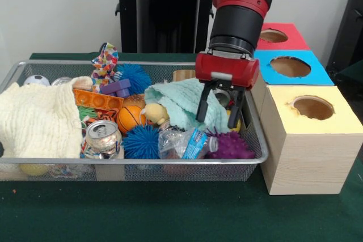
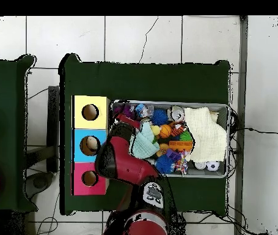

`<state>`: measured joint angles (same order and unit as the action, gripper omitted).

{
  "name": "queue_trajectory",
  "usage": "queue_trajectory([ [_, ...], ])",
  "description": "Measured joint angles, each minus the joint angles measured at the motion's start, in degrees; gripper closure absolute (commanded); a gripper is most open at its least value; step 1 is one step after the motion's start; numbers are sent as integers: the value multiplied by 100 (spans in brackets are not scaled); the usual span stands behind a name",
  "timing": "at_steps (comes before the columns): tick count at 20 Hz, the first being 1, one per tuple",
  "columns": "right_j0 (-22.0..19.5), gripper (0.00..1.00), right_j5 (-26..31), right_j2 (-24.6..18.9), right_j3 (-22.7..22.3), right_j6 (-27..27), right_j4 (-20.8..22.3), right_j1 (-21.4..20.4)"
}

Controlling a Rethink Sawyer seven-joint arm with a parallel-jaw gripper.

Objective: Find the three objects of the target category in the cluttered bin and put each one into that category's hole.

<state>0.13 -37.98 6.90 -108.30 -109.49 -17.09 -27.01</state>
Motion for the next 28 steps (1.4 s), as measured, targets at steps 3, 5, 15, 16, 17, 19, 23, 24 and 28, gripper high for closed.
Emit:
queue_trajectory([
  [3,3,0,1,117,10,0,1,3],
  [5,8,0,0,192,28,0,-4,15],
  [15,2,0,0,307,114,0,-20,336],
  [16,4,0,0,306,123,0,-20,405],
  [17,4,0,-2,306,129,0,-20,450],
  [19,4,0,-8,307,156,0,-20,553],
  [23,4,0,-6,309,304,0,-21,632],
  [24,4,0,-6,308,361,0,-22,646],
  [28,3,0,-7,309,478,0,-21,719],
])
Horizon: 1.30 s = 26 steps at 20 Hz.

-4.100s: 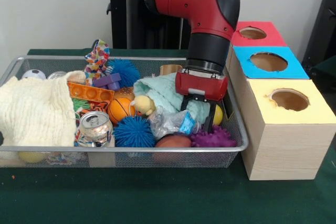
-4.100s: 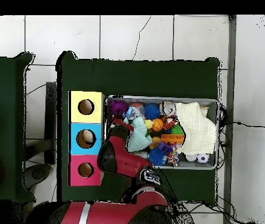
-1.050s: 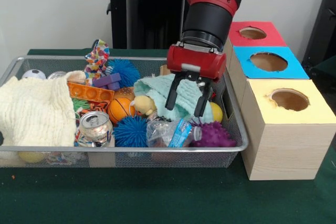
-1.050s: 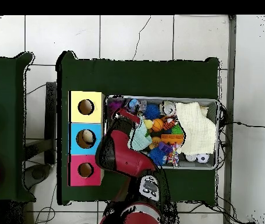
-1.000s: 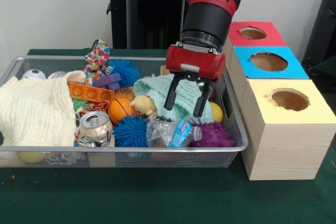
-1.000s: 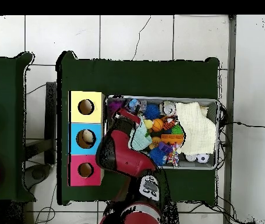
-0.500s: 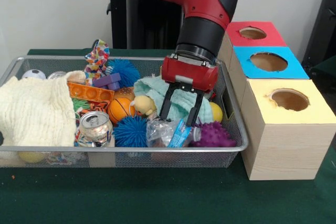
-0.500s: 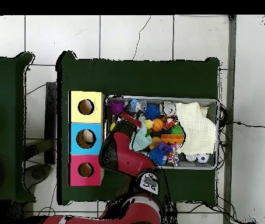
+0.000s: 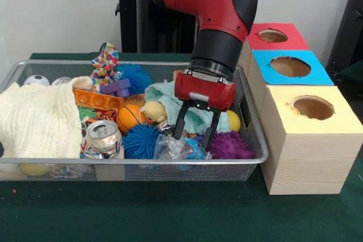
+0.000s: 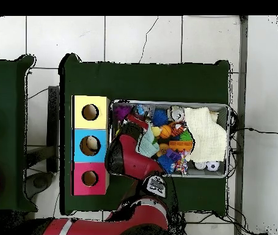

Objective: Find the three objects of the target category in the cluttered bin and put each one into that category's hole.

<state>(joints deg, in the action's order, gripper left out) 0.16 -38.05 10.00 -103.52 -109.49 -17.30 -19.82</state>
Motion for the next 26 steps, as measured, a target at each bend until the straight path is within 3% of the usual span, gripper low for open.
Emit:
queue_trajectory([
  [10,-123,0,-186,-1,210,0,425,152],
  [26,-157,0,-271,2,303,0,259,303],
])
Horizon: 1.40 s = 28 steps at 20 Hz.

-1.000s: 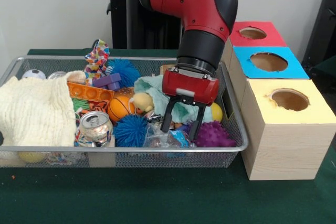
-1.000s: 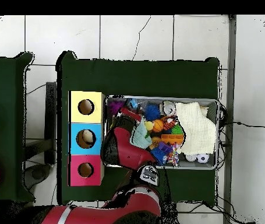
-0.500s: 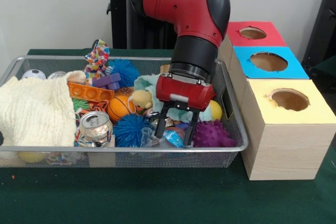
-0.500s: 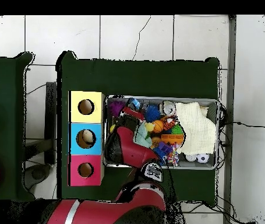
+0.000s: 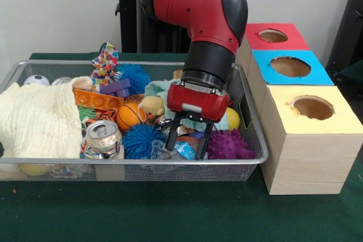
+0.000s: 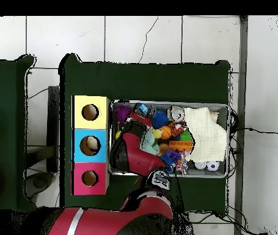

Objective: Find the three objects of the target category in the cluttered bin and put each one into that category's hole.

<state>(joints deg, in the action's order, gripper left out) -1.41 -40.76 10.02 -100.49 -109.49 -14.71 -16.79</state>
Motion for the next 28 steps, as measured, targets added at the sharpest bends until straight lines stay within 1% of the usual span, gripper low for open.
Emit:
queue_trajectory([
  [6,166,0,130,3,-65,0,-496,-39],
  [13,309,0,419,31,-66,0,-871,-95],
  [21,425,0,568,68,-66,0,-1235,-100],
  [26,540,0,727,137,-66,0,-1531,-87],
  [28,598,0,894,204,-56,0,-1703,-27],
])
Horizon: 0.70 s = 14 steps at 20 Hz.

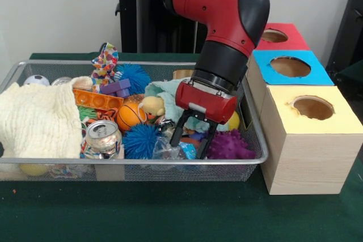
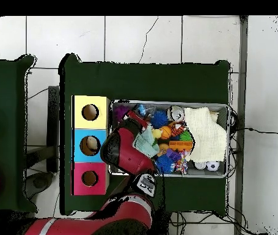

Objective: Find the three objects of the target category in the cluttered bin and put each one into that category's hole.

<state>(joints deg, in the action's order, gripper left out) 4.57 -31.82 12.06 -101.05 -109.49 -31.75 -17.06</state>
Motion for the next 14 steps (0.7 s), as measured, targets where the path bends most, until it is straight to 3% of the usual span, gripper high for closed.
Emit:
queue_trajectory([
  [4,72,0,138,118,64,0,-205,57],
  [5,90,100,169,150,84,0,-252,67],
  [14,101,100,656,247,250,0,-325,124],
])
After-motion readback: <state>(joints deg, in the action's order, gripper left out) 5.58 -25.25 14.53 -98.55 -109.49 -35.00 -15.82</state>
